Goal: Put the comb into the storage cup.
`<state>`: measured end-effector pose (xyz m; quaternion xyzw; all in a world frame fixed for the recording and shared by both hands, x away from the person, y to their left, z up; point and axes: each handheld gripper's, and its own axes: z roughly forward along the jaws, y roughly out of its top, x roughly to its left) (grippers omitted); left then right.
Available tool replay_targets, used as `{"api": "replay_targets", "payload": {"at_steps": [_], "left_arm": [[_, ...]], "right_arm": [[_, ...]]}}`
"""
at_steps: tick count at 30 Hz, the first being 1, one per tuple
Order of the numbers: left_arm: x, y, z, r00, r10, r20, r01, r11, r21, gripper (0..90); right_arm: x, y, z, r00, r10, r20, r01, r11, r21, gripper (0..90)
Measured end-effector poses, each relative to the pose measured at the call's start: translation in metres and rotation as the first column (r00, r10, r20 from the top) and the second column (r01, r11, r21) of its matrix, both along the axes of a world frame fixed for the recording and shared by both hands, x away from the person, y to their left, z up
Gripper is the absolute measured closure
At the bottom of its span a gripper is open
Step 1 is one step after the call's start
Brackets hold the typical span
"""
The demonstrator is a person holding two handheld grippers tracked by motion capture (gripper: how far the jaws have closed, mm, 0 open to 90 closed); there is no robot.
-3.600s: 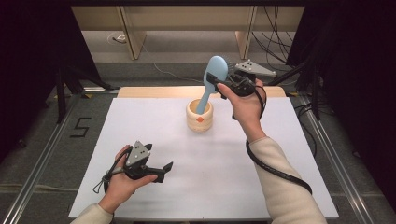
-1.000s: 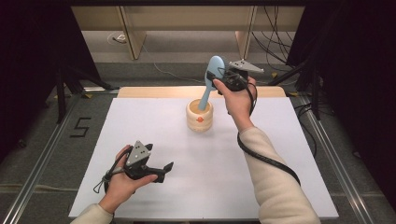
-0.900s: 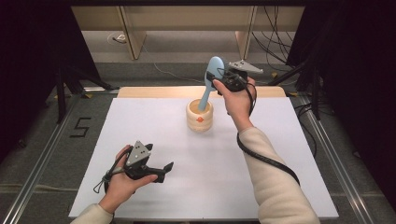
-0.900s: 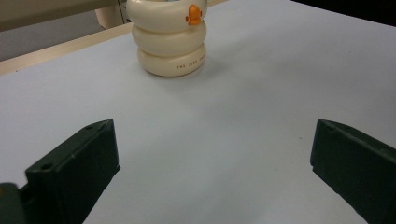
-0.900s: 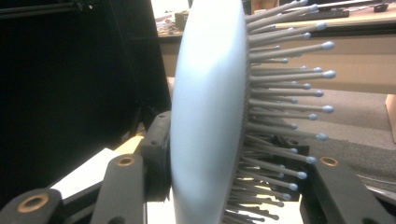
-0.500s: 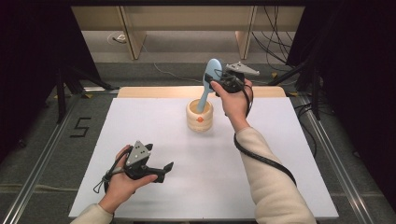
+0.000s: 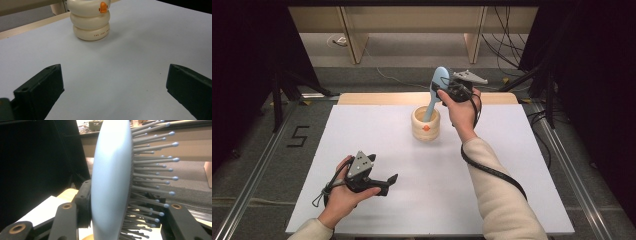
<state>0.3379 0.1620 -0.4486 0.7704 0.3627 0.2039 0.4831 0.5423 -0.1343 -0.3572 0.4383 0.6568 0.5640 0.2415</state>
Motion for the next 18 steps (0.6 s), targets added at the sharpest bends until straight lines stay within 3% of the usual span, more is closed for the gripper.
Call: {"api": "replay_targets", "payload": {"at_steps": [18], "left_arm": [[0.0,0.0,0.0,1.0,-0.002,-0.002,0.002,1.0,-0.001,0.6]], "right_arm": [[0.004,0.003,-0.012,0.9998,-0.009,-0.018,0.009,1.0,-0.001,51.1]]}}
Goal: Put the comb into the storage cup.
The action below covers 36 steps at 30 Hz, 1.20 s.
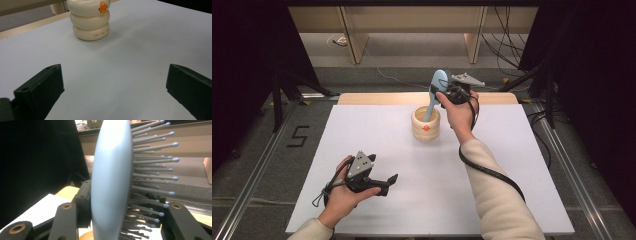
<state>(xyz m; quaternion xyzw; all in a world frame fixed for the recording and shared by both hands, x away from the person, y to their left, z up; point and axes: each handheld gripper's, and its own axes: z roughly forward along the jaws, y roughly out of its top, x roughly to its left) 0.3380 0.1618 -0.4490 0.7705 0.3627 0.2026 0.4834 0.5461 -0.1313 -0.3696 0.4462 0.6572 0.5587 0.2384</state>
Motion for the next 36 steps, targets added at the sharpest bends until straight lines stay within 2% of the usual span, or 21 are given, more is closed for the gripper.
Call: {"api": "replay_targets", "payload": {"at_steps": [36], "left_arm": [[0.0,-0.001,-0.001,1.0,-0.006,-0.002,0.006,1.0,0.004,0.6]], "right_arm": [[0.002,0.005,-0.014,0.9996,-0.014,-0.026,0.014,1.0,0.006,51.0]]}}
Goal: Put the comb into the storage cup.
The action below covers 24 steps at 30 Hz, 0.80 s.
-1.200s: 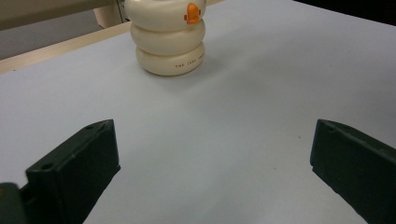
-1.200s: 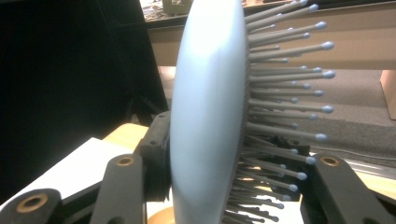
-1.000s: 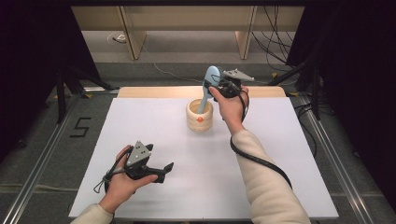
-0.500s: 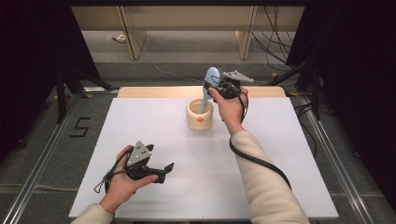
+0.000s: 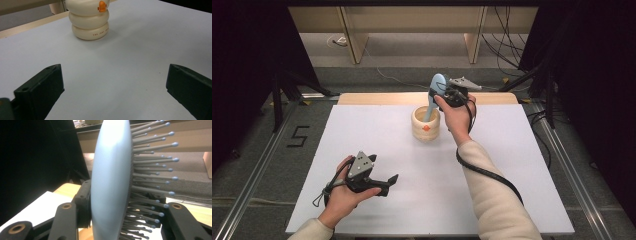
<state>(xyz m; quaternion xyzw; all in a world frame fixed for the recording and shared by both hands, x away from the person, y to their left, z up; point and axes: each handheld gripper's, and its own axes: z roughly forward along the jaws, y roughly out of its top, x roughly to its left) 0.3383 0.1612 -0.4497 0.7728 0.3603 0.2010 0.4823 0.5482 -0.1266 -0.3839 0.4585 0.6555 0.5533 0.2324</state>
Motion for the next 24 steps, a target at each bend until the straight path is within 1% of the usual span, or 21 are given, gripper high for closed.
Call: {"api": "replay_targets", "payload": {"at_steps": [9,16,18,24], "left_arm": [[0.0,0.0,0.0,1.0,0.0,-0.001,0.0,1.0,0.0,0.7],[0.0,0.0,0.0,1.0,-0.001,0.0,0.001,1.0,0.0,0.7],[0.0,0.0,0.0,1.0,-0.002,0.0,0.002,1.0,0.0,0.7],[0.0,0.0,0.0,1.0,0.0,0.0,0.0,1.0,-0.003,0.8]], "right_arm": [[0.001,0.0,-0.007,0.9998,-0.002,-0.021,0.003,1.0,0.015,50.9],[0.002,0.001,-0.012,0.9995,-0.002,-0.031,0.003,1.0,0.013,50.9],[0.001,0.002,-0.013,0.9992,0.0,-0.041,0.001,1.0,0.02,50.8],[0.002,0.003,-0.017,0.999,0.001,-0.045,0.0,1.0,0.023,50.7]]}}
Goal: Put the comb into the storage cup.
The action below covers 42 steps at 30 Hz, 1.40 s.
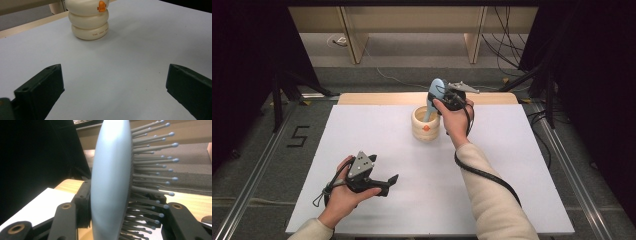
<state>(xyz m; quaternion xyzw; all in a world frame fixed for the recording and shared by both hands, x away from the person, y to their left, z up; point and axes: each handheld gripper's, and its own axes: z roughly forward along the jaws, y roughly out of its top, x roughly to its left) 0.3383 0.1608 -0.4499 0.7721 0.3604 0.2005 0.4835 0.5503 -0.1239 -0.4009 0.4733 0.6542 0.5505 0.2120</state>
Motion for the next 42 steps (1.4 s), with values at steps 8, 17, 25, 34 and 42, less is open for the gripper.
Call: {"api": "replay_targets", "payload": {"at_steps": [8,17,25,34,42], "left_arm": [[0.0,0.0,0.0,1.0,0.0,-0.001,0.0,1.0,0.0,0.8],[0.0,0.0,0.0,1.0,-0.001,0.0,0.001,1.0,0.0,0.8],[0.0,-0.001,0.0,1.0,-0.005,-0.002,0.005,1.0,0.002,0.9],[0.0,-0.001,0.0,1.0,-0.005,-0.003,0.005,1.0,0.006,1.0],[0.0,-0.001,0.0,1.0,-0.004,-0.003,0.004,1.0,0.005,1.1]], "right_arm": [[0.0,0.001,-0.003,1.0,0.002,-0.006,-0.001,1.0,0.001,50.4],[0.0,-0.003,-0.004,0.9999,-0.012,-0.012,0.012,1.0,0.0,48.3],[0.0,-0.01,-0.004,0.9992,-0.031,-0.027,0.031,0.999,0.017,46.3],[0.0,-0.016,-0.005,0.9986,-0.039,-0.036,0.04,0.999,0.035,45.2],[0.001,-0.019,-0.005,0.9984,-0.038,-0.043,0.041,0.998,0.052,41.9]]}}
